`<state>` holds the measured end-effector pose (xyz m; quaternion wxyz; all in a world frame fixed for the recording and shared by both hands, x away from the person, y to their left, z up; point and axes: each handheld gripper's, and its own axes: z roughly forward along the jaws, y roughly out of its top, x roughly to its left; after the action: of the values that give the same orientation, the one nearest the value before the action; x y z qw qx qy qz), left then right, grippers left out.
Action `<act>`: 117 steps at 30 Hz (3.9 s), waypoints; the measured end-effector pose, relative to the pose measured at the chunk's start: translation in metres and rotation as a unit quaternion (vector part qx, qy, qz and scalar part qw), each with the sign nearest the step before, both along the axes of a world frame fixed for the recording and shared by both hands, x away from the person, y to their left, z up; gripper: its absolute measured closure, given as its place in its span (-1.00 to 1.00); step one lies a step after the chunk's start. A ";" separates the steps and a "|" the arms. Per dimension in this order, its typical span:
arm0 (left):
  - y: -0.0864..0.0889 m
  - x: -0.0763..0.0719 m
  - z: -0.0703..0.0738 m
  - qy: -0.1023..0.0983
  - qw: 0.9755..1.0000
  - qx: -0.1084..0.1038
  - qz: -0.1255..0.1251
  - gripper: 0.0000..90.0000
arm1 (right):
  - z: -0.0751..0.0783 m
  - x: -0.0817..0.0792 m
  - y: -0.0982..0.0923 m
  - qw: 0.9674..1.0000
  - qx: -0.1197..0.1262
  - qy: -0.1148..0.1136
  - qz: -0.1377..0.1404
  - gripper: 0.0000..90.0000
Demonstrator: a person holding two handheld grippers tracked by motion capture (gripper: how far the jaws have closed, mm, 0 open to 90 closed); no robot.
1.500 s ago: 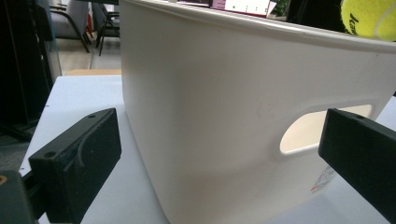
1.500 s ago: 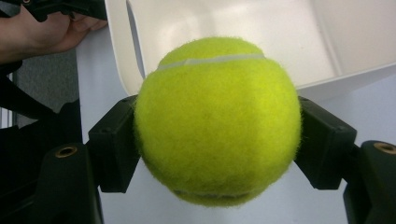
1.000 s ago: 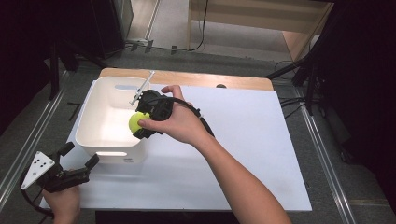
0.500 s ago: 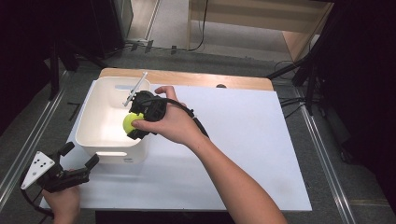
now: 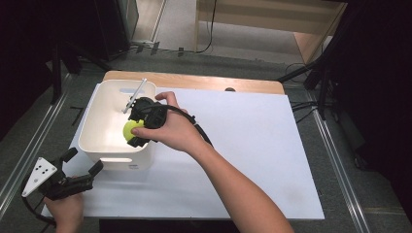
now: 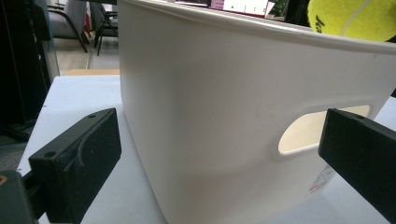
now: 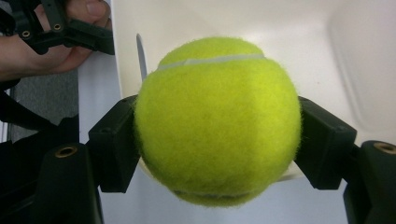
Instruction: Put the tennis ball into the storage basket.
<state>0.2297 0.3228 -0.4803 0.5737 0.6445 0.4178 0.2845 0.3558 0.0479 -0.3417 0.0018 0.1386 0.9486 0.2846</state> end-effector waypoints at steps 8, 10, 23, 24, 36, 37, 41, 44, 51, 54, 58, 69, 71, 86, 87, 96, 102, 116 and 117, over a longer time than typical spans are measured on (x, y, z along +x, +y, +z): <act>0.000 0.000 0.000 0.000 1.000 0.000 -0.001 -1.00 | -0.006 0.000 0.008 1.000 -0.013 -0.003 0.003 -0.47; 0.000 0.000 0.000 0.000 1.000 -0.001 -0.001 -1.00 | -0.008 0.000 0.009 1.000 -0.016 -0.002 0.007 -0.47; 0.000 0.001 0.000 0.000 1.000 -0.002 -0.001 -1.00 | -0.024 0.001 0.013 0.999 -0.041 -0.007 0.001 -0.48; 0.000 0.001 0.000 0.001 1.000 -0.002 -0.001 -1.00 | -0.025 0.001 0.013 0.999 -0.041 -0.007 0.002 -0.48; 0.001 0.000 0.000 0.001 1.000 -0.003 -0.001 -1.00 | -0.024 0.000 0.014 0.998 -0.052 -0.020 -0.010 -0.66; 0.001 0.000 0.000 0.001 1.000 -0.003 -0.001 -1.00 | -0.023 0.001 0.012 0.998 -0.051 -0.021 -0.009 -0.67; 0.000 0.001 0.000 0.001 1.000 -0.003 -0.002 -1.00 | -0.019 -0.001 0.009 0.999 -0.046 -0.024 -0.013 -0.76; 0.000 0.001 0.000 0.001 1.000 -0.003 -0.001 -1.00 | -0.015 -0.002 0.005 0.999 -0.042 -0.029 -0.018 -0.78; 0.000 0.001 0.000 0.001 1.000 -0.003 -0.001 -1.00 | -0.006 -0.004 -0.008 0.998 -0.027 -0.044 -0.029 -0.79; 0.000 0.001 0.000 0.001 1.000 -0.004 -0.001 -1.00 | -0.004 -0.005 -0.014 0.998 -0.023 -0.044 -0.036 -0.79; 0.000 0.001 0.000 0.001 1.000 -0.001 -0.002 -1.00 | -0.004 -0.005 -0.022 0.998 -0.021 -0.047 -0.039 -0.79; 0.000 0.001 0.000 0.001 1.000 0.001 -0.002 -1.00 | -0.008 -0.006 -0.046 0.998 -0.009 -0.035 -0.057 -0.84; -0.001 0.001 0.000 0.001 1.000 0.002 -0.002 -1.00 | -0.010 -0.006 -0.051 0.998 -0.006 -0.033 -0.059 -0.92; -0.001 0.001 0.000 0.001 1.000 0.003 -0.001 -1.00 | -0.022 -0.008 -0.087 0.997 0.017 -0.030 -0.076 -0.97; -0.001 0.001 0.000 0.002 1.000 0.003 -0.001 -1.00 | -0.023 -0.009 -0.089 0.996 0.012 -0.026 -0.084 -0.98; -0.001 0.001 0.000 0.002 1.000 0.005 -0.001 -1.00 | -0.033 -0.013 -0.106 0.995 0.013 -0.028 -0.098 -1.00; -0.001 0.001 0.000 0.002 1.000 0.005 -0.001 -1.00 | -0.041 -0.015 -0.118 0.994 0.023 -0.033 -0.102 -1.00; -0.001 0.000 0.000 0.002 1.000 0.006 -0.001 -1.00 | -0.062 -0.023 -0.147 0.989 0.056 -0.039 -0.129 -1.00; -0.001 0.000 0.000 0.002 1.000 0.006 -0.001 -1.00 | -0.064 -0.024 -0.150 0.989 0.057 -0.038 -0.132 -1.00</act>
<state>0.2301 0.3216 -0.4805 0.5692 0.6490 0.4166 0.2852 0.3323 -0.1019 -0.4055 0.0680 0.2515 0.9034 0.3405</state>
